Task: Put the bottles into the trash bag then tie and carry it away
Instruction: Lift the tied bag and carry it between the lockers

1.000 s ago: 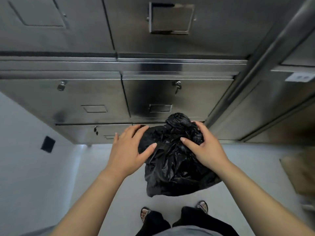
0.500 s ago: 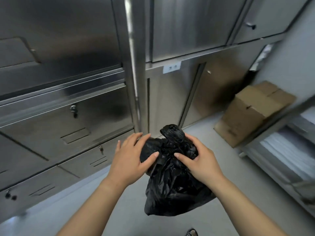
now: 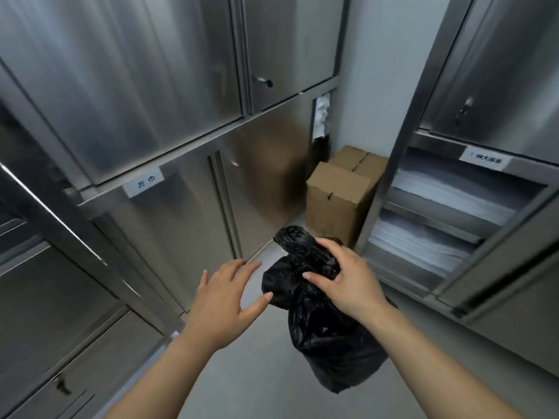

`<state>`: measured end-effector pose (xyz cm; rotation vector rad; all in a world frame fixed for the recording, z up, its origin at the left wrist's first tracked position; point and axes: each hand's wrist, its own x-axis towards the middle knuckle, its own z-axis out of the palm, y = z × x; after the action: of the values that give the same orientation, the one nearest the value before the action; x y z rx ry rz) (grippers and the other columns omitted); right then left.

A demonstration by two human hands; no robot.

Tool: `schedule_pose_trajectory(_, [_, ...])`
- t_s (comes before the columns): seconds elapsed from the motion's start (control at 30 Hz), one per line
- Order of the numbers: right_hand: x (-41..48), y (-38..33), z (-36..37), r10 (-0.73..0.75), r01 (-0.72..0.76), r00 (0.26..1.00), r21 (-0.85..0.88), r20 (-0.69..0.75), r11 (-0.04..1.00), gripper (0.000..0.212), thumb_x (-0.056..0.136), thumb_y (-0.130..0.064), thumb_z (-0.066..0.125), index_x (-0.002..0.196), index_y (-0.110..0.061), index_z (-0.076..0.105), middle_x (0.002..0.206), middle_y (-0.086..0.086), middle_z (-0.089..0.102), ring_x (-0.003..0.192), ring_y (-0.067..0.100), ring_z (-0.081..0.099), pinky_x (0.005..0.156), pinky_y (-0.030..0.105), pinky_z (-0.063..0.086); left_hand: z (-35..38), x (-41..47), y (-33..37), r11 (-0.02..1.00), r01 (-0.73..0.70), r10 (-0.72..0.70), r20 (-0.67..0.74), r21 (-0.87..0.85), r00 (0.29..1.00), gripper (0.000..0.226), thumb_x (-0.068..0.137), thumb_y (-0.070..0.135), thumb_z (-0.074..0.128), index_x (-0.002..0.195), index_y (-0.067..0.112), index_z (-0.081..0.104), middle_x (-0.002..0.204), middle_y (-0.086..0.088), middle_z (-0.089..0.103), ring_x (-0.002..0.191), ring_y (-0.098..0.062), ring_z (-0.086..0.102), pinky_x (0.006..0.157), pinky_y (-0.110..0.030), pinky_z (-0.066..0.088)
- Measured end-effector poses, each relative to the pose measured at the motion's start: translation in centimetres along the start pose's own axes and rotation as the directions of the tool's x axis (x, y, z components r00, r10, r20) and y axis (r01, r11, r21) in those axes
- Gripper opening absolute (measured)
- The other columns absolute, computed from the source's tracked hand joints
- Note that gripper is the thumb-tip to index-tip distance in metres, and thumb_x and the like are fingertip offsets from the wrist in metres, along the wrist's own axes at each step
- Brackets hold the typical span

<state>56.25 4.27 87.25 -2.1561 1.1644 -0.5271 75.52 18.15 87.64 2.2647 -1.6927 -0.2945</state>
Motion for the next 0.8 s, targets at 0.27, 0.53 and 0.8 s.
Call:
schedule_pose_trajectory(0.27, [7.6, 3.7, -5.9, 0.066, -0.082, 0.987, -0.105, -0.150, 0.991, 0.065, 0.073, -0.058, 0.066, 0.131, -0.049, 0.036, 0.111, -0.010, 0.055, 0.070, 0.003, 0.054, 0.067, 0.026, 0.045, 0.3, 9.6, 1.4, 0.987, -0.155, 0.152, 0.066, 0.045, 0.986, 0.065, 0.082, 0.072, 0.026, 0.138, 0.041, 0.030, 0.145, 0.011, 0.036, 0.136, -0.010, 0.031, 0.114, -0.052, 0.017])
schedule_pose_trajectory(0.53, [17.4, 3.5, -10.5, 0.091, -0.139, 0.946, -0.137, -0.311, 0.981, 0.067, 0.071, -0.057, 0.069, 0.130, -0.043, 0.042, 0.119, -0.005, 0.058, 0.099, 0.016, 0.059, 0.081, 0.029, 0.046, -0.8, 22.2, 1.3, 0.956, -0.294, 0.294, 0.030, -0.007, 0.955, 0.068, 0.080, 0.076, 0.019, 0.138, 0.042, 0.027, 0.145, 0.012, 0.036, 0.136, -0.009, 0.030, 0.113, -0.053, 0.018])
schedule_pose_trajectory(0.8, [24.7, 1.4, -14.3, 0.074, -0.142, 0.862, -0.097, -0.501, 0.985, 0.063, 0.071, -0.052, 0.072, 0.127, -0.038, 0.047, 0.121, -0.004, 0.060, 0.113, 0.017, 0.054, 0.084, 0.025, 0.041, -3.1, 32.8, 0.6, 0.895, -0.441, 0.444, 0.027, -0.068, 0.896, 0.069, 0.079, 0.076, 0.021, 0.139, 0.042, 0.030, 0.144, 0.013, 0.037, 0.135, -0.007, 0.031, 0.112, -0.053, 0.023])
